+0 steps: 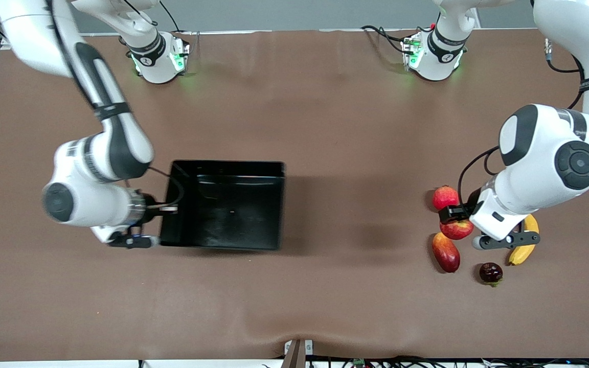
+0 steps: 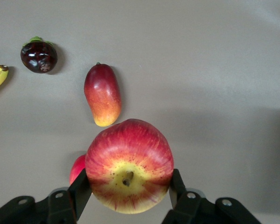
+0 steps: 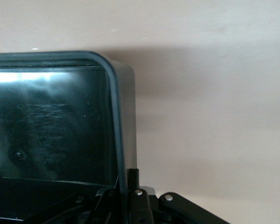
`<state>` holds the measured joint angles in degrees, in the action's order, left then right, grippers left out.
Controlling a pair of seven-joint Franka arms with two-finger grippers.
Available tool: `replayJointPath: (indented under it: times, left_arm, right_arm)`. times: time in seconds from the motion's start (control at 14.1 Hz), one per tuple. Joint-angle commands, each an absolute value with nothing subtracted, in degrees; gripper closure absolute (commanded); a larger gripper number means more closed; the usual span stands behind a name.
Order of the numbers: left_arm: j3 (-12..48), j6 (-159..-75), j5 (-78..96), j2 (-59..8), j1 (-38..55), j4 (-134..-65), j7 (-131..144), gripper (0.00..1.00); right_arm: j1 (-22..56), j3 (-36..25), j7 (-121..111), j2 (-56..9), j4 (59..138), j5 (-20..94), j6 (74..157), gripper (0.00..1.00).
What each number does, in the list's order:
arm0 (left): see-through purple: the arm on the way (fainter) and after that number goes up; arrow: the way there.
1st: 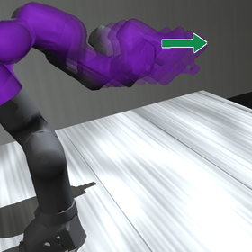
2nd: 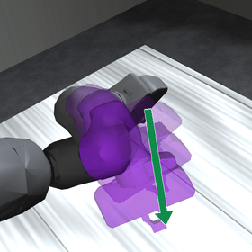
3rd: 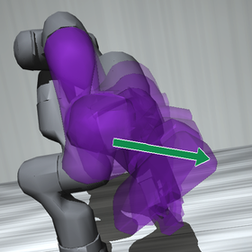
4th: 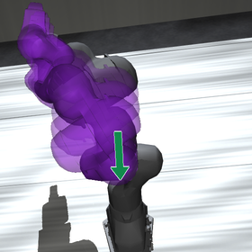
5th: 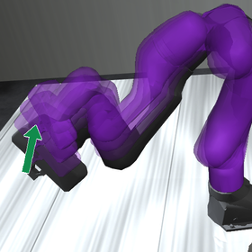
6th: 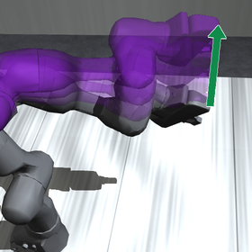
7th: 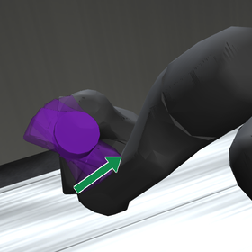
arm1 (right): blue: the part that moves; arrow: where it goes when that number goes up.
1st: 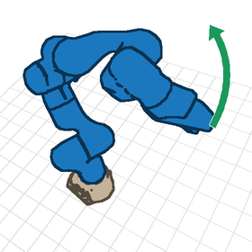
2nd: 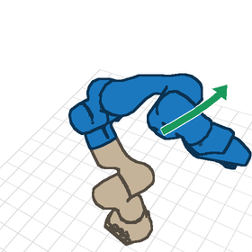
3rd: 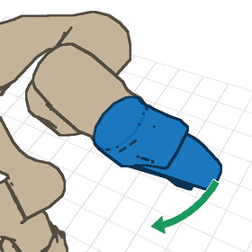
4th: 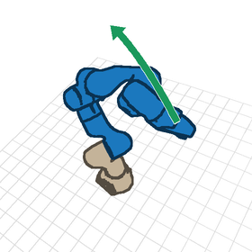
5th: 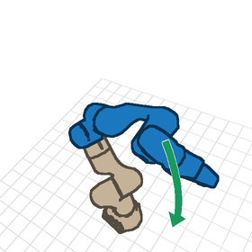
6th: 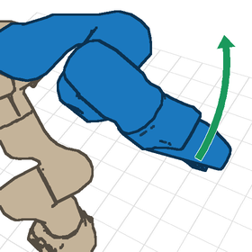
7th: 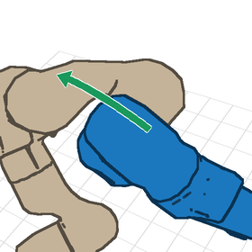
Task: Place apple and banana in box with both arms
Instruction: 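Carry the red apple with the left gripper over the black tray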
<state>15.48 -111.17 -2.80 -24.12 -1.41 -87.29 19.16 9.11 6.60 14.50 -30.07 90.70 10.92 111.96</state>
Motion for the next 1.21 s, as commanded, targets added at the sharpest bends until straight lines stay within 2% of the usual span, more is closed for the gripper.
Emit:
replayJointPath:
  times: [0.0,0.07,0.14,0.5,0.85,0.92,1.07,1.14]
  left_arm:
    - [15.38,-109.86,-0.19,-24.52,-1.32,-86.04,21.96,1.0]
    - [15.38,-109.86,1.39,-24.7,-1.23,-86.04,23.19,1.0]
    - [15.38,-109.86,1.67,-24.61,-1.06,-86.04,24.16,1.0]
    - [14.94,-109.78,1.15,-26.36,4.39,-83.5,32.93,1.0]
    - [15.21,-109.86,1.14,-27.77,11.32,-84.19,47.43,1.0]
    - [15.21,-109.78,1.14,-28.38,12.9,-84.37,51.03,1.0]
    - [15.12,-109.95,1.05,-29.09,16.42,-86.04,58.16,1.0]
    - [15.12,-110.47,0.97,-29.09,17.91,-87.52,60.01,1.0]
  right_arm:
    - [14.57,6.24,23.08,-30.67,90.7,12.39,115.65,0.99]
    - [16.76,6.15,26.33,-31.37,90.62,12.39,117.14,0.98]
    - [18.79,6.15,27.67,-31.99,90.44,12.22,118.2,0.92]
    - [28.28,6.15,38.74,-36.38,89.21,11.95,124.09,0.92]
    - [31.81,6.15,44.11,-37.53,89.21,12.39,128.48,0.91]
    - [32.77,6.15,44.56,-37.7,89.3,12.04,128.93,0.78]
    - [33.75,5.98,44.21,-37.62,89.3,10.38,129.02,0.0]
    - [33.66,5.98,44.3,-37.44,89.21,9.76,128.94,0.0]
